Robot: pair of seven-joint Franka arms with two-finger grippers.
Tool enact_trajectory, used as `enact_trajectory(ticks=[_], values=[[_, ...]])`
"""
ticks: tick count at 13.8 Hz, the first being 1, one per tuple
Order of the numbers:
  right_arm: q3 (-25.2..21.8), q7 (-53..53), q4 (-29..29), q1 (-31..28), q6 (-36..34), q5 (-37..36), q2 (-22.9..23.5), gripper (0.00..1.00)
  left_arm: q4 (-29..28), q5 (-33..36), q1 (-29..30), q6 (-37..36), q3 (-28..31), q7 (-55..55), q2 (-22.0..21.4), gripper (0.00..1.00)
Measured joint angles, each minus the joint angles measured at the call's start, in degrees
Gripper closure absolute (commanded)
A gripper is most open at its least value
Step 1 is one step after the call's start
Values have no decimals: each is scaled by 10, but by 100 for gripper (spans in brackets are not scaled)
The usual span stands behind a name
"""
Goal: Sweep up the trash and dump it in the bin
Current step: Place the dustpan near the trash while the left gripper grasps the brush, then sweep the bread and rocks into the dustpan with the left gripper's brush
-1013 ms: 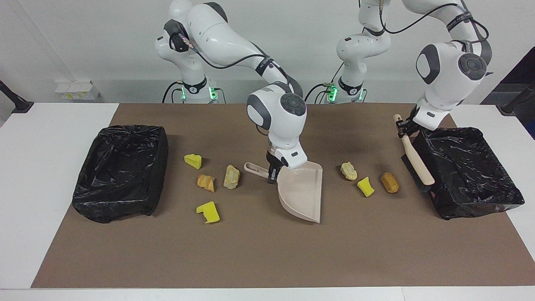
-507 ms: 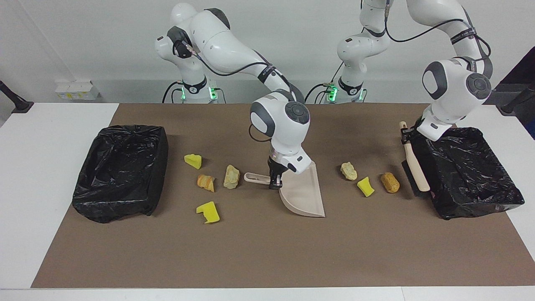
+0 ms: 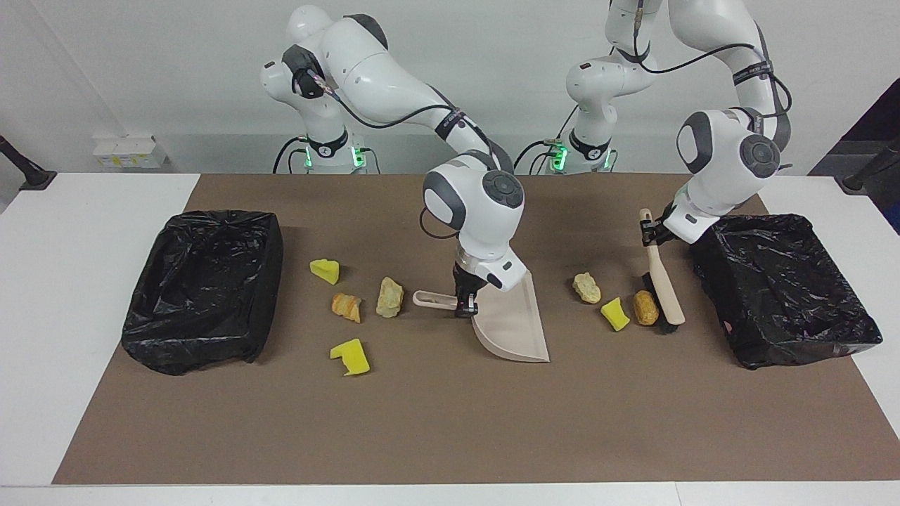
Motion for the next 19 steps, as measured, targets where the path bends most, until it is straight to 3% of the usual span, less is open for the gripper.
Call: enact_trajectory(ticks=[10,14,19], values=[[0,0,0,5,4,0,0,100,0,-63,-126,9,-3,-36,-3,100],[0,0,0,5,5,0,0,100,16,-109,-134,11,-4,-41,-6,100],[0,0,-3,5,11,0,0,100,48,-161,-117,-8,6,-116,-41,100]])
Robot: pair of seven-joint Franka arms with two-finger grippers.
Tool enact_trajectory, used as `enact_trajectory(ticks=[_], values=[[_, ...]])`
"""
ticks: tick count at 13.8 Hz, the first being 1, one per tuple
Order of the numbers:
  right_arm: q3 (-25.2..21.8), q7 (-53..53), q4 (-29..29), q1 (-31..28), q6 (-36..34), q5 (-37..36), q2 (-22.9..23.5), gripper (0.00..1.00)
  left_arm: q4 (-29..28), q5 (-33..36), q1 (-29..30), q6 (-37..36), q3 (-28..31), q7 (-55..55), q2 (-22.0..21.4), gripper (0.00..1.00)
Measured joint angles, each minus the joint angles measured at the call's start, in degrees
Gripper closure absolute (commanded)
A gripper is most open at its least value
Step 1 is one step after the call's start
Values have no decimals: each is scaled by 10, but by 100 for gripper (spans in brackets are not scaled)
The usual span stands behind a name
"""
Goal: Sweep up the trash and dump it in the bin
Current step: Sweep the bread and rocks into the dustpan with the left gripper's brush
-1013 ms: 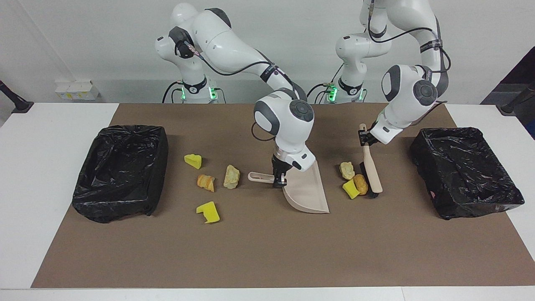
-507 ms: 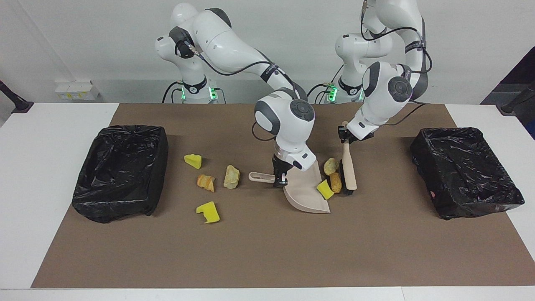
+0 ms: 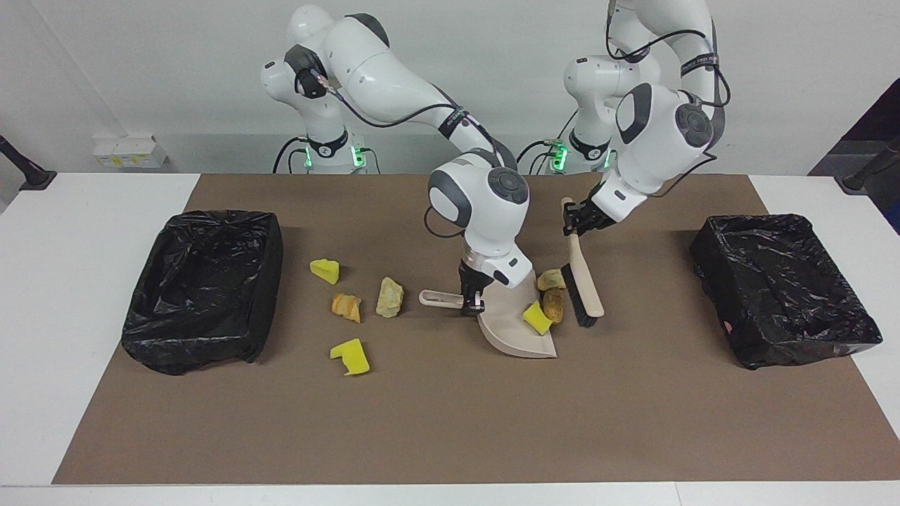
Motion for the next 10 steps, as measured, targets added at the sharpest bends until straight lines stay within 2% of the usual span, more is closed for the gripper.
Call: enact_trajectory(ticks=[3,6,10], values=[[0,0,0,0,0,0,0,100,5,27,40,-54,6,-19,-17,100],[0,0,-2,0,2,0,0,100,-56,39,48,-60,5,-7,-38,100],[0,0,-7,1,11,0,0,100,-136,39,3,6,-3,-28,-42,100]])
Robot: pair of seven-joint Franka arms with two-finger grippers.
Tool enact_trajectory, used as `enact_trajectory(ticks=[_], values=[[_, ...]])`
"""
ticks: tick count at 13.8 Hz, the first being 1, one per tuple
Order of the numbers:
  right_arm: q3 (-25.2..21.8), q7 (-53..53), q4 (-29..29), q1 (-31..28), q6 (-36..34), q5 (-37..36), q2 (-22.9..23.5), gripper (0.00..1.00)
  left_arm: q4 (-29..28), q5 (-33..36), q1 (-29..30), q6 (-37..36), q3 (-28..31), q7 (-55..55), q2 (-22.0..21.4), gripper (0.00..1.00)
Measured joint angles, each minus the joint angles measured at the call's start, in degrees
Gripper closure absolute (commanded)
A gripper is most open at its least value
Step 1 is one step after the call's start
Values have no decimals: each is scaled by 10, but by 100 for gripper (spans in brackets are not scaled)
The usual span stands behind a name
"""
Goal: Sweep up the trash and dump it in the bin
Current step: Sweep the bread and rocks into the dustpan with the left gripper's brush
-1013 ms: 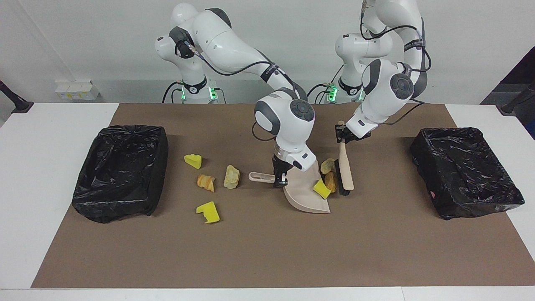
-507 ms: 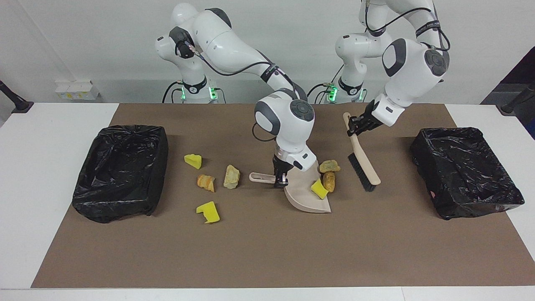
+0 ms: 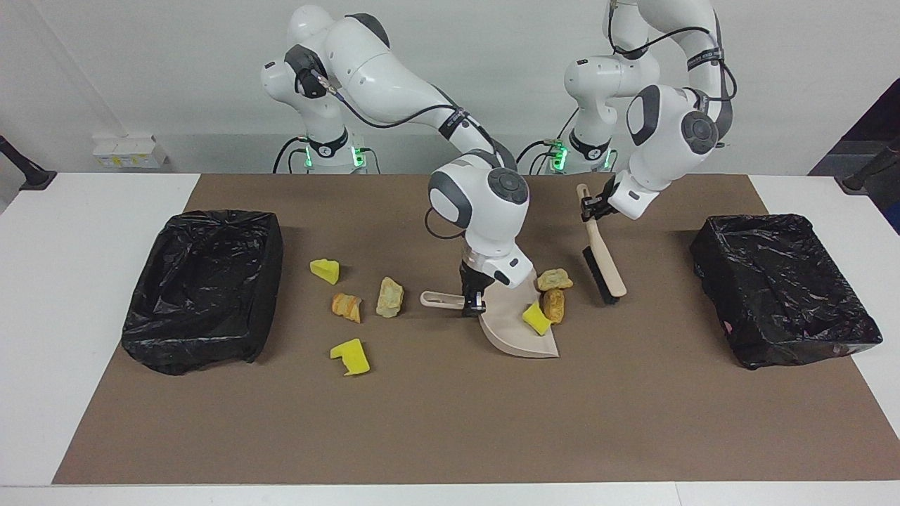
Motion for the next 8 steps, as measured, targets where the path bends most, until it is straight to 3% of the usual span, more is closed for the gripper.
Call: enact_trajectory(ticks=[5,8], values=[[0,0,-1,1,1,0,0,100,-9,0,-95,99,-4,-107,19,100],[0,0,-1,1,1,0,0,100,12,-2,-122,128,-4,-149,41,100]])
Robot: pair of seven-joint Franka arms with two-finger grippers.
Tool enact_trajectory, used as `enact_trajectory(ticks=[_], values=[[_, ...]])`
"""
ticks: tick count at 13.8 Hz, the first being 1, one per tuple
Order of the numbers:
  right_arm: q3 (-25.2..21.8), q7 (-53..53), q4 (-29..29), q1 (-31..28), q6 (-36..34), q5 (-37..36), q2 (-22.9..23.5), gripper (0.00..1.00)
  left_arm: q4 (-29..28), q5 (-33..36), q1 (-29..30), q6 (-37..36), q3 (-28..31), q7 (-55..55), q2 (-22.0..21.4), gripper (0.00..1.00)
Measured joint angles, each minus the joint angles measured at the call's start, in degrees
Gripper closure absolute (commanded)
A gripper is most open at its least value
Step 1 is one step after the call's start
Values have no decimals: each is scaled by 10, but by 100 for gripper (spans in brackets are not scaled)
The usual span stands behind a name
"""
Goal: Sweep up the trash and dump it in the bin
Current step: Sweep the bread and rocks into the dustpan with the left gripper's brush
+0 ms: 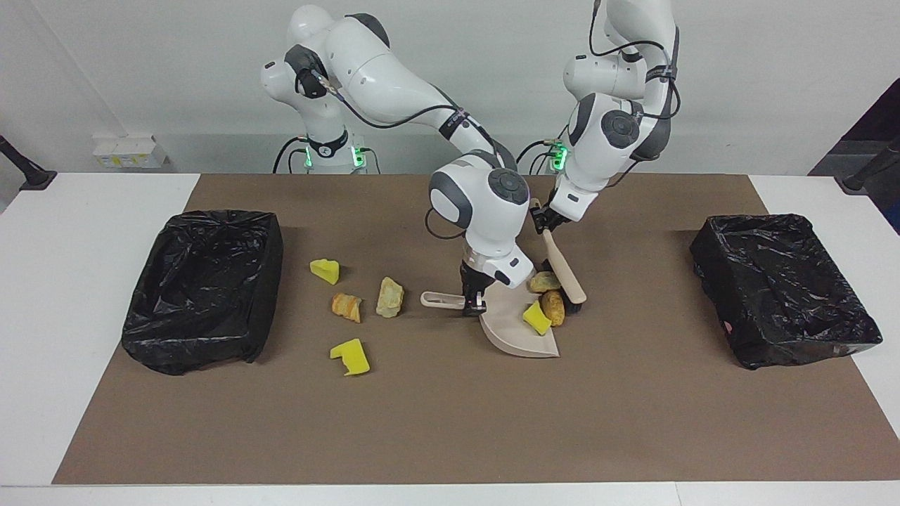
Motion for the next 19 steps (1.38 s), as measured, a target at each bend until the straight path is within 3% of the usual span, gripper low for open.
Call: enact_trajectory(ticks=[5,11,16,19], values=[[0,0,0,0,0,0,0,100,79,-3,-17,2,0,-2,49,100],[0,-28,-13,-9,6,0,-10,100,94,-45,13,-37,8,126,56,100],[0,-31,-46,-16,29,0,-28,100,169,-47,67,-146,14,144,19,100],[0,-31,-58,-21,29,0,-38,100,171,-18,61,-200,8,103,-19,100]])
